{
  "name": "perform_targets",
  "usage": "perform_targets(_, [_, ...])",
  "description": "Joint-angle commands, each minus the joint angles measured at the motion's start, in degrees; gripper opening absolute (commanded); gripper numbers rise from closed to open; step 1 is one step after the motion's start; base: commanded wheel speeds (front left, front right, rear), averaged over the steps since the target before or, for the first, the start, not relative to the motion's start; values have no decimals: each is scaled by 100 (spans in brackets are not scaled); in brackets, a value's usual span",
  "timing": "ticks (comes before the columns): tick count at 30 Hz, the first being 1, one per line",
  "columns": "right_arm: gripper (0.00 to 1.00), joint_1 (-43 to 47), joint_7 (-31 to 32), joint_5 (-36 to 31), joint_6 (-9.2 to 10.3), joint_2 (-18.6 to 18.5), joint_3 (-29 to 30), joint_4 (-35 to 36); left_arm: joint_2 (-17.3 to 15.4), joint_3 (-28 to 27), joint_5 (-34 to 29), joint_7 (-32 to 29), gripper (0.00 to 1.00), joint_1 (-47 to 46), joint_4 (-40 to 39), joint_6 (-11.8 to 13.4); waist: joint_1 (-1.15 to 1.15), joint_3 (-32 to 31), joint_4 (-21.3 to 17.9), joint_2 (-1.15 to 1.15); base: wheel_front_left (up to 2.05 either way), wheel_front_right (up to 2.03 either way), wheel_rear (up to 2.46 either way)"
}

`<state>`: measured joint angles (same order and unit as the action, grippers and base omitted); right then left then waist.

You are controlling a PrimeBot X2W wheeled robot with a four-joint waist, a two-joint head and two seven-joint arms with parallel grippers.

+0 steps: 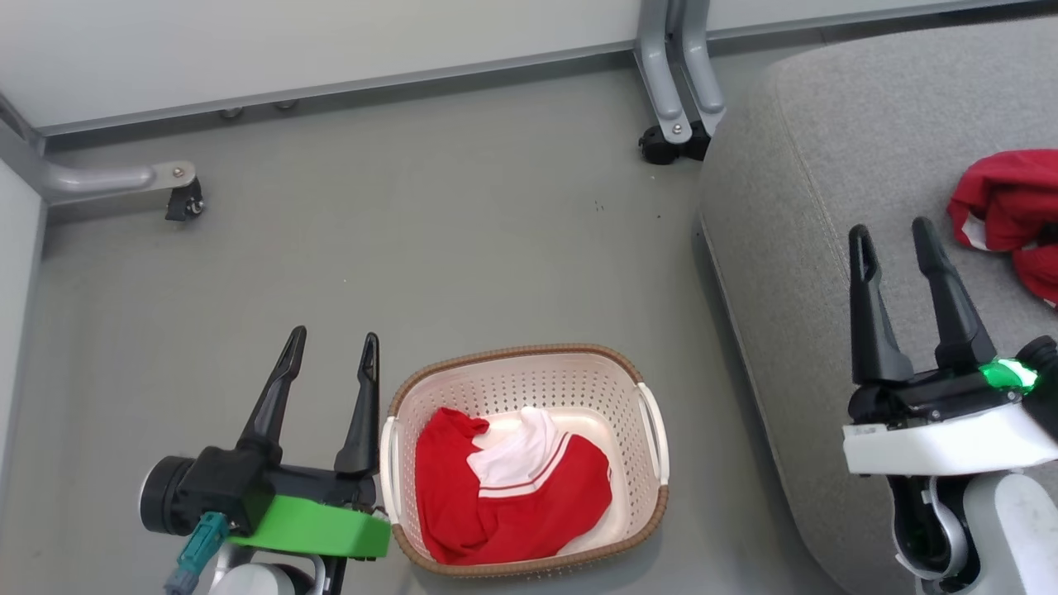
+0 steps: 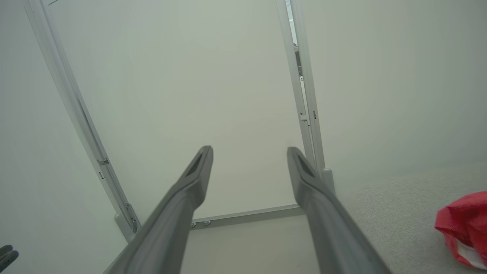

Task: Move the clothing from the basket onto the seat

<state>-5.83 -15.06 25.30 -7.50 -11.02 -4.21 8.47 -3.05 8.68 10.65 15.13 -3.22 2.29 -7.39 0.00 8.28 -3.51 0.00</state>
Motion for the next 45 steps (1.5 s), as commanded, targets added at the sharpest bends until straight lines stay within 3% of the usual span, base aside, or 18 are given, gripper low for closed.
perform_targets(1, [100,125,-18,-74,2,61,-29,6,1,-49,49,2,100,106,-16,-14,0,-202,179,0,0,0,0])
perform_targets(15, [100,611,-18,-1105,2,549,-71,-628,12,-359,331,1,100,371,26,13,0,-385,557,0,0,0,0])
perform_targets(25, [100,802,-18,-1309,2,748,97,-866,13,-349,472,2,100,472,174,167,0,-405,786,0,0,0,0])
perform_targets(45, [100,675,-18,-1325,2,747,28,-950,13,-359,436,1,100,402,205,162,0,-239,578,0,0,0,0])
